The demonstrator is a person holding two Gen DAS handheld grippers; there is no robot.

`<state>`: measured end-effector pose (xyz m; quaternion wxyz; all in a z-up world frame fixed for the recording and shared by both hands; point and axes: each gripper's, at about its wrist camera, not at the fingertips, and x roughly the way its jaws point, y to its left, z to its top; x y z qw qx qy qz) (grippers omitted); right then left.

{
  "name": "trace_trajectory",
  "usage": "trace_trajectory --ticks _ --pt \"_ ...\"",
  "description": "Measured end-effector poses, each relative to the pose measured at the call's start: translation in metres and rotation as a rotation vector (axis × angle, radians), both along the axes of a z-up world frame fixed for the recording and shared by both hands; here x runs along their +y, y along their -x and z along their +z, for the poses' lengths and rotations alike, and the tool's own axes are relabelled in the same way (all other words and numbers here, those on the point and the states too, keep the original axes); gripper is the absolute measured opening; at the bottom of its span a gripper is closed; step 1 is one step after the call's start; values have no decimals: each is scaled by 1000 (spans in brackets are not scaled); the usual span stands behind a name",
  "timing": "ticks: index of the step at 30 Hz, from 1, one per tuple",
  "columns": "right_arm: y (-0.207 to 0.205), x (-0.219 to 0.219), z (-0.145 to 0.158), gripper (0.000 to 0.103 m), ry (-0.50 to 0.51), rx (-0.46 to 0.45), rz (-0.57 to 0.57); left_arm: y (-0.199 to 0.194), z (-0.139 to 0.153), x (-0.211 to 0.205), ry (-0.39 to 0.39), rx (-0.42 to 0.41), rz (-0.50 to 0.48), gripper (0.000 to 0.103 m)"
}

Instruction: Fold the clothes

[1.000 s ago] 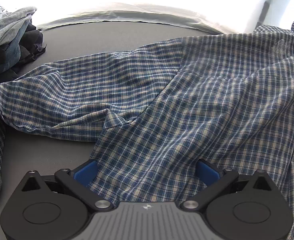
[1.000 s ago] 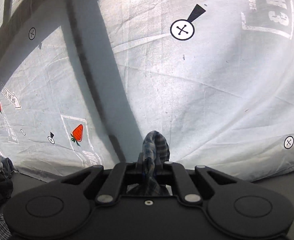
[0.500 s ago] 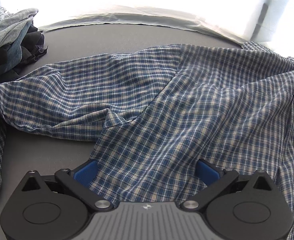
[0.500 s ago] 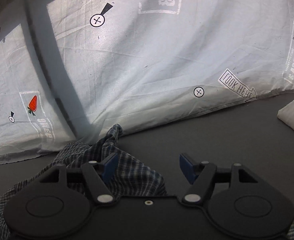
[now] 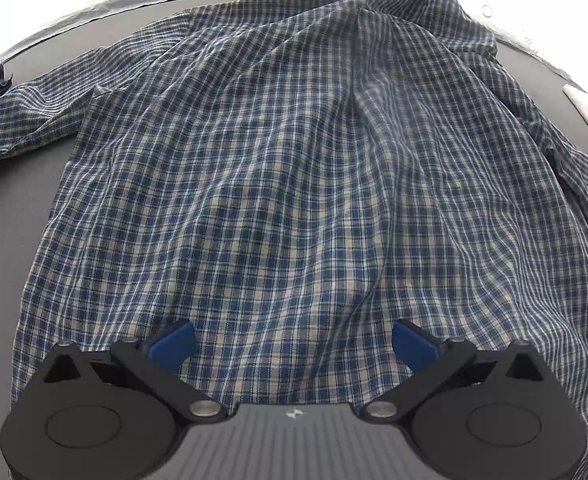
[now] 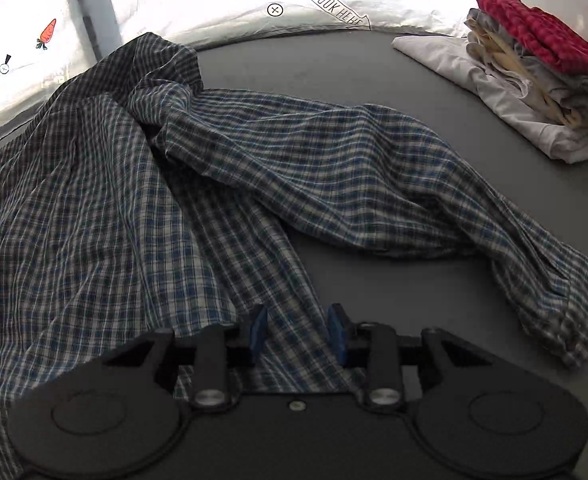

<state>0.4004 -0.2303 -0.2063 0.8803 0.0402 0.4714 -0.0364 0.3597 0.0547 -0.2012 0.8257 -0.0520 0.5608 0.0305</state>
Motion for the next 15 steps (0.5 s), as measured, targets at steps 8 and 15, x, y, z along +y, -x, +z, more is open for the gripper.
trace_trajectory --ticks 8,15 --pt "50 -3 4 41 -10 20 -34 48 -8 -23 -57 -43 -83 103" --pt "96 -26 16 42 37 -3 -77 65 -11 -32 -85 -115 -38 103"
